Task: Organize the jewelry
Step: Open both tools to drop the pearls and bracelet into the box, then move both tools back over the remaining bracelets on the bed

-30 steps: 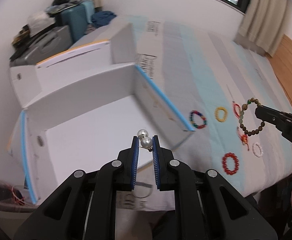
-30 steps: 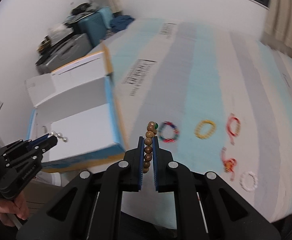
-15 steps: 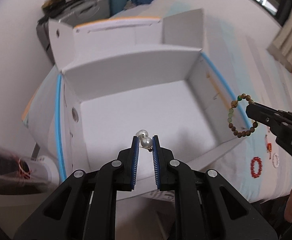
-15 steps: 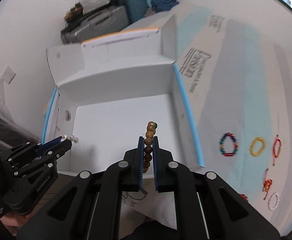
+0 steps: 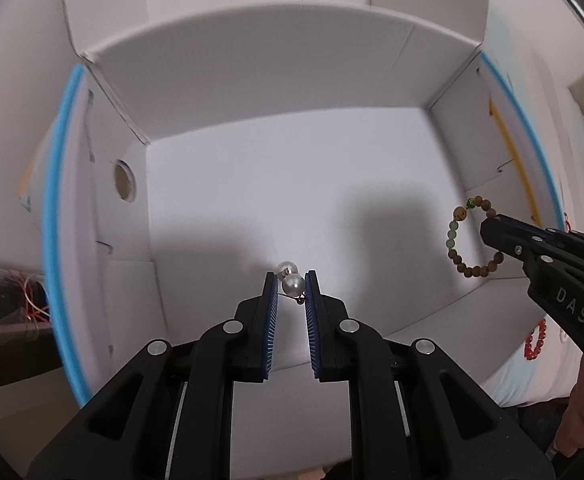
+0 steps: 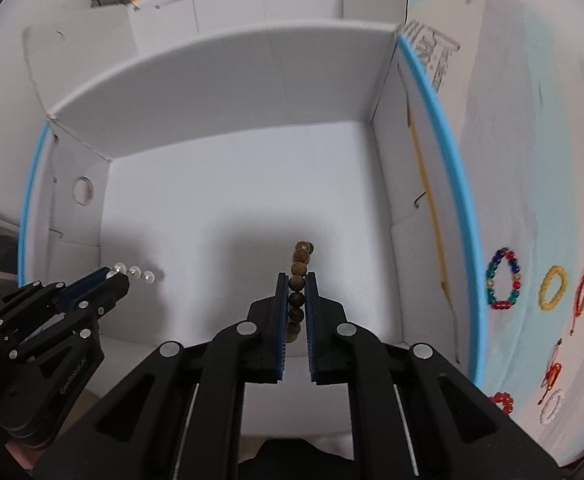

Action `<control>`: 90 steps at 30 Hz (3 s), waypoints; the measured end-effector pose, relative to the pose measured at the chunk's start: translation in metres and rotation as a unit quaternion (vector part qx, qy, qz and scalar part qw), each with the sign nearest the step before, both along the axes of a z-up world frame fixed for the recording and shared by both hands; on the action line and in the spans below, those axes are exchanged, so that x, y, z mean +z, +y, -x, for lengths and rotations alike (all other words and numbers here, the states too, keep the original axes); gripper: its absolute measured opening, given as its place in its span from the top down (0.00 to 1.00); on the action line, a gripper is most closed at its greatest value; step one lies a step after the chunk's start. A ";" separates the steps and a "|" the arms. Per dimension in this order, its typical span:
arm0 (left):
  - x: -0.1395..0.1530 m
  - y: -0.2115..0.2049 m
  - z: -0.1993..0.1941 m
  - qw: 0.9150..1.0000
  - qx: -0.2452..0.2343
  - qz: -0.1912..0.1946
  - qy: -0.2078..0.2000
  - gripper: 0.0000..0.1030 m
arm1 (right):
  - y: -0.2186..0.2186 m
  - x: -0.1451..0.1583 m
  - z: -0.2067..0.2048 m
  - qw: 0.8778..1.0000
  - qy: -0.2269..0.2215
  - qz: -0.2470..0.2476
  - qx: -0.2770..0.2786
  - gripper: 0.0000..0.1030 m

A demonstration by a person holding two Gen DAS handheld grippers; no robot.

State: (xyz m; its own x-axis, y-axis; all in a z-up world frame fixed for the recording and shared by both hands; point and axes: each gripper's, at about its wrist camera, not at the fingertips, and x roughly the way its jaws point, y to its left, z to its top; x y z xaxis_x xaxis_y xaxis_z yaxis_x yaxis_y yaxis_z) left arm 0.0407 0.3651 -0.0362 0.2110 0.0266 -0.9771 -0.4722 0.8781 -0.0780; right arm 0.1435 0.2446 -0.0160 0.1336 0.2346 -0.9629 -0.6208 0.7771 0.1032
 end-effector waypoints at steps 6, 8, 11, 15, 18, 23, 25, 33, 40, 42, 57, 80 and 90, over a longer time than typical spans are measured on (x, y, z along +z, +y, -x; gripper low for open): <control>-0.015 0.003 0.000 1.000 0.002 0.005 0.016 0.87 | 0.003 -0.018 -0.004 1.000 0.018 0.008 -0.001 0.93; -0.018 0.002 0.001 1.000 0.004 0.003 0.021 0.86 | 0.003 -0.020 -0.003 1.000 0.021 0.008 -0.002 0.91; -0.019 0.001 0.003 1.000 0.006 -0.006 0.020 0.86 | 0.003 -0.022 -0.001 1.000 0.022 0.009 -0.003 0.90; -0.013 -0.004 0.007 1.000 0.009 -0.023 0.012 0.69 | -0.001 -0.019 0.000 1.000 0.019 0.000 -0.009 0.68; -0.002 -0.007 0.015 0.999 0.013 -0.040 -0.003 0.58 | -0.010 -0.010 0.001 1.000 0.012 -0.014 -0.017 0.54; 0.019 -0.018 0.027 0.997 0.014 -0.070 -0.032 0.29 | -0.026 0.011 -0.001 0.999 -0.005 -0.046 -0.026 0.33; 0.027 -0.023 0.030 0.996 0.014 -0.076 -0.043 0.25 | -0.031 0.019 0.000 0.998 -0.015 -0.053 -0.027 0.32; 0.049 -0.054 0.014 0.994 -0.002 -0.084 -0.073 0.09 | -0.068 0.054 0.007 0.994 -0.047 -0.087 -0.038 0.14; 0.061 -0.104 -0.005 0.992 -0.037 -0.077 -0.097 0.06 | -0.122 0.081 0.013 0.988 -0.085 -0.113 -0.065 0.08; 0.060 -0.121 -0.011 0.991 -0.049 -0.075 -0.103 0.06 | -0.141 0.088 0.010 0.986 -0.091 -0.116 -0.076 0.08; 0.080 -0.250 -0.046 0.980 -0.130 -0.068 -0.136 0.06 | -0.290 0.111 -0.002 0.971 -0.138 -0.110 -0.161 0.08; -0.008 -0.377 -0.075 0.963 -0.252 -0.041 -0.084 0.06 | -0.469 0.025 -0.026 0.957 -0.095 -0.058 -0.269 0.08; -0.057 -0.382 -0.079 0.965 -0.258 -0.032 -0.040 0.07 | -0.500 -0.035 -0.031 0.955 -0.050 -0.034 -0.291 0.08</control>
